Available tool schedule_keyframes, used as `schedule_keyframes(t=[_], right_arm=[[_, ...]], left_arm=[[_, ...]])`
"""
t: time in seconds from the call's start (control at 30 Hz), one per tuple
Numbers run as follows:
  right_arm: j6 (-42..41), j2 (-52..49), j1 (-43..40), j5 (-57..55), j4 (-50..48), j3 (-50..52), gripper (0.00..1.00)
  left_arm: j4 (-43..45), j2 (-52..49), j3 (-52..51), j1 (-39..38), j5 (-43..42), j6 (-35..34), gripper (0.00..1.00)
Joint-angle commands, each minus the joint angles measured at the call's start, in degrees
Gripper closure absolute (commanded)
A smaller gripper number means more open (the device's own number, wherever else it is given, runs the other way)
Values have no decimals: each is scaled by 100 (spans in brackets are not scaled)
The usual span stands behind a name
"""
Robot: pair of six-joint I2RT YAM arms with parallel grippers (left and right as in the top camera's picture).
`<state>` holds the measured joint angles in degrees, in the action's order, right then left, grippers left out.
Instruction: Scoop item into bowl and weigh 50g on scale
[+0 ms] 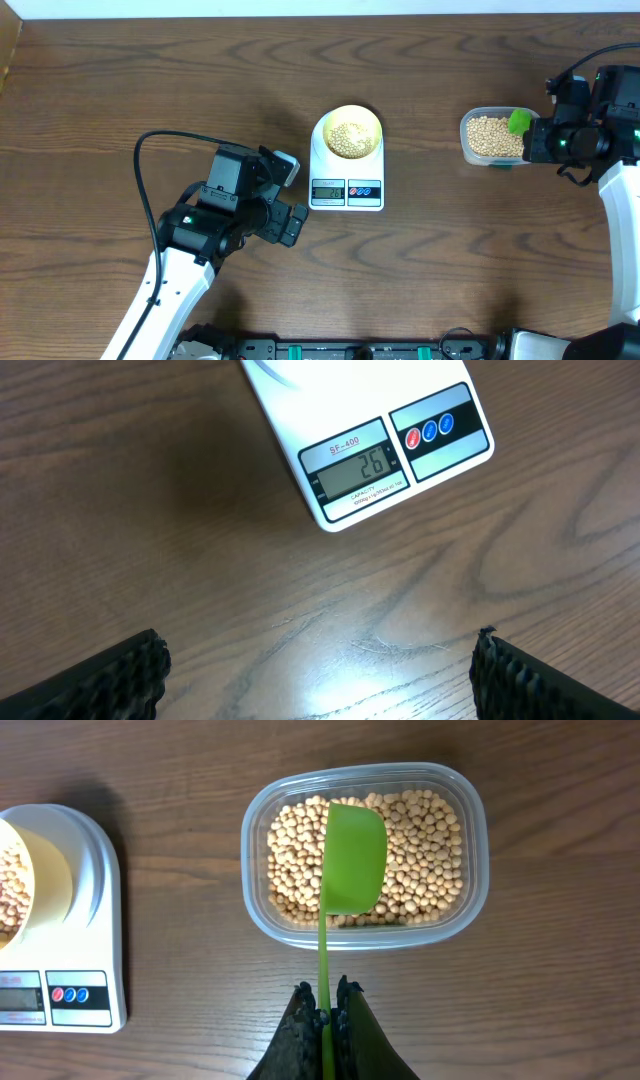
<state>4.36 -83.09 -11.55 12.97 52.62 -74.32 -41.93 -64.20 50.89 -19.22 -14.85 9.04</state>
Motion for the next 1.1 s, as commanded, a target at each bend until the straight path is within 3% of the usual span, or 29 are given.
schedule_keyframes(t=[0.0,1.07], right_arm=[[-66,-33,-4,-313,-15,-87,99],[-68,-1537,-2,-619,-529,-85,99]], left_arm=[[4,-11,-4,24,55,-31,2],[4,-11,-4,24,55,-31,2]])
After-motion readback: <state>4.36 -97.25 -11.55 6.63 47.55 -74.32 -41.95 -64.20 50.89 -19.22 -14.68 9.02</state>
